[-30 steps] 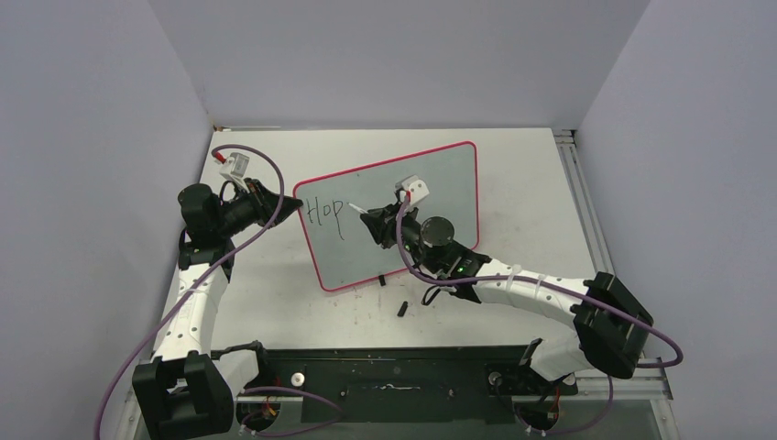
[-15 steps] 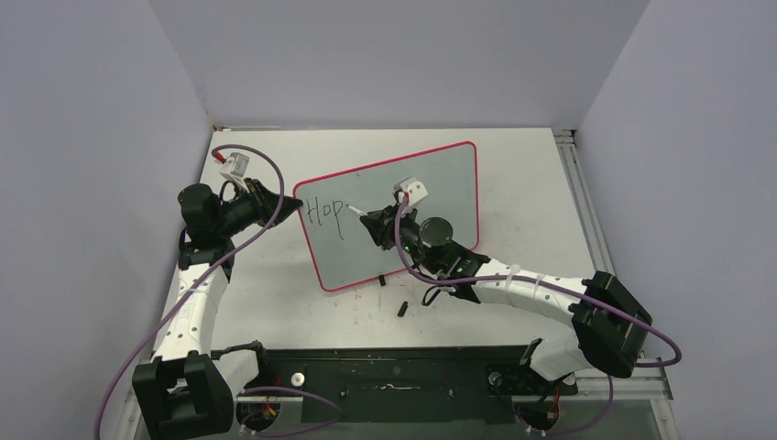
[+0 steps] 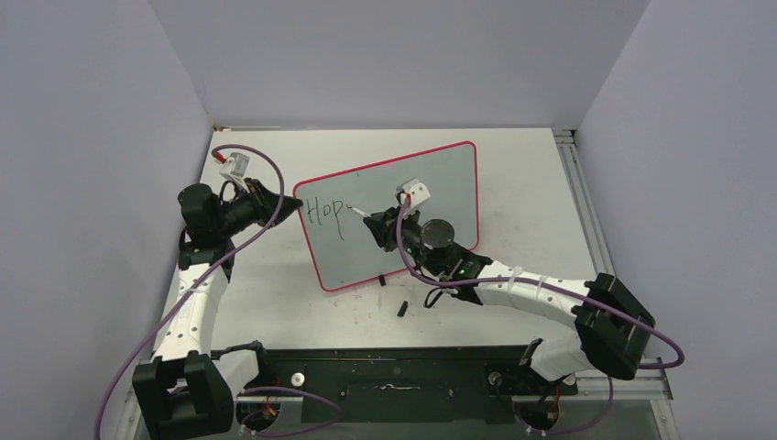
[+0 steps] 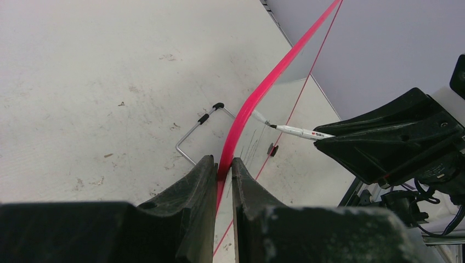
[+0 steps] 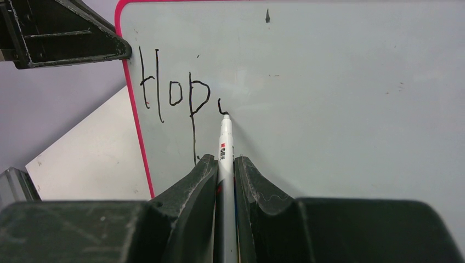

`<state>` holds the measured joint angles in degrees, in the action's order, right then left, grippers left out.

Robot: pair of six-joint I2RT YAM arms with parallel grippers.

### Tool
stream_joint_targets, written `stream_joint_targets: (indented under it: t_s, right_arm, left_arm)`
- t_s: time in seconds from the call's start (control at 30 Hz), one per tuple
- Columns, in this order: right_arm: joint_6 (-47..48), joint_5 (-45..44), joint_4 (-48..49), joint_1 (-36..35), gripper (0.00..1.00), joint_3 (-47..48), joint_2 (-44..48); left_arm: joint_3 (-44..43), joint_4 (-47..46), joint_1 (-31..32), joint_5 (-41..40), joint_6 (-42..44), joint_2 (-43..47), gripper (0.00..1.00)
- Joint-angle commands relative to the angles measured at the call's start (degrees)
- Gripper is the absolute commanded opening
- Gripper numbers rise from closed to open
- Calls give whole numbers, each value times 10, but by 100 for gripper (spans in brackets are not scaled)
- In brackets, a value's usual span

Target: Write a sentence on the whiteboard

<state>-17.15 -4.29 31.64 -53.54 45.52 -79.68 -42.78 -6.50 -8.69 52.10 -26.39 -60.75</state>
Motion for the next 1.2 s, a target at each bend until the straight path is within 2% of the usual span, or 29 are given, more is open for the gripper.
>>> stream_joint_targets:
  t_s: [0.0, 1.17]
  right_arm:
    - [9, -33, 13, 13, 5, 4, 25]
    - [6, 9, 40, 14, 5, 37, -20]
  left_arm:
    - [-16, -12, 2, 7, 0, 9, 12]
    - [-16, -12, 2, 8, 0, 8, 12]
